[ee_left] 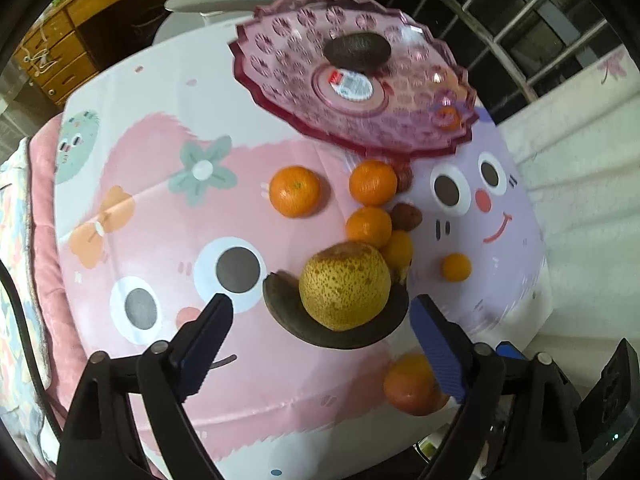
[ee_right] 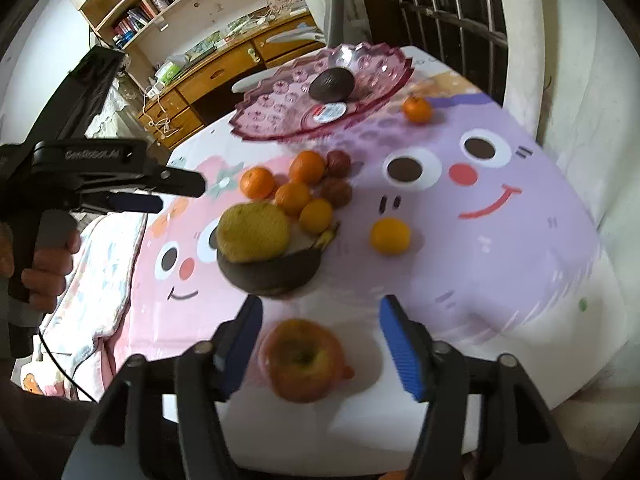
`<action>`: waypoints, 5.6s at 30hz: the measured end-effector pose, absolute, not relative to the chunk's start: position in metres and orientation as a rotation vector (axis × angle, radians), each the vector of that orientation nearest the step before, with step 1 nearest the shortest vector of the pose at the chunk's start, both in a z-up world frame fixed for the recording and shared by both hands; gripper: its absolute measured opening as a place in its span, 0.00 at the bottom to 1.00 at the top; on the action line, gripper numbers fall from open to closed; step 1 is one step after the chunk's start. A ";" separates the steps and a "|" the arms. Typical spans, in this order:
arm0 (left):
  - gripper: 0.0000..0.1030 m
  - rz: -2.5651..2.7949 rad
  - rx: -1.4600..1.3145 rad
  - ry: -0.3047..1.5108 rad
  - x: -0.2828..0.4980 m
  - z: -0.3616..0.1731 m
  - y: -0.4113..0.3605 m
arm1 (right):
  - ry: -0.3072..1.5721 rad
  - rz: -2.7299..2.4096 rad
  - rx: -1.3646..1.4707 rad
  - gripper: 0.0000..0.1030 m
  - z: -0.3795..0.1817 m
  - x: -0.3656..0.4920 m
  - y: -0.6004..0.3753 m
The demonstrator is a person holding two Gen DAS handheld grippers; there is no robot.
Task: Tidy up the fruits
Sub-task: 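Grasp the yellow-brown pear with the left gripper while the right gripper grasps the red apple, then lift pear and apple into the pink bowl and open both grippers, then withdraw both grippers up and away from the bowl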
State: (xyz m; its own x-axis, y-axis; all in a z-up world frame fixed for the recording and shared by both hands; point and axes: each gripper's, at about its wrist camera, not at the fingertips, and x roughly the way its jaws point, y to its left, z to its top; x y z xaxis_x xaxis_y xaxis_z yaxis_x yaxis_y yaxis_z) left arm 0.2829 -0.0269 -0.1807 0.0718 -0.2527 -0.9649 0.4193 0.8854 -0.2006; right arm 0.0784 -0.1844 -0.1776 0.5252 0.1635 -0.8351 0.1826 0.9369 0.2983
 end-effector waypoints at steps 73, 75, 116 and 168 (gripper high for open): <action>0.69 -0.391 0.107 1.454 0.271 -0.188 -0.034 | 1.166 0.185 0.216 0.65 -0.178 0.115 -0.194; 0.69 -0.381 0.095 1.437 0.273 -0.172 -0.027 | 1.152 0.192 0.201 0.65 -0.168 0.123 -0.198; 0.70 -0.388 0.054 1.298 0.428 -0.184 -0.093 | 1.177 0.178 0.123 0.65 -0.186 0.321 -0.237; 0.89 -0.470 -0.047 1.223 0.144 -0.127 -0.041 | 1.112 -0.049 0.295 0.66 -0.112 0.096 -0.254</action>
State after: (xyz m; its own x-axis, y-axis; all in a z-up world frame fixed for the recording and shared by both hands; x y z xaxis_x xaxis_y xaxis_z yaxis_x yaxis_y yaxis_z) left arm 0.1444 -0.0406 -0.1274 0.2577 -0.3716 -0.8919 0.3215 0.9035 -0.2835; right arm 0.0956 -0.2536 -0.1116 0.4458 0.1079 -0.8886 0.1858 0.9599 0.2098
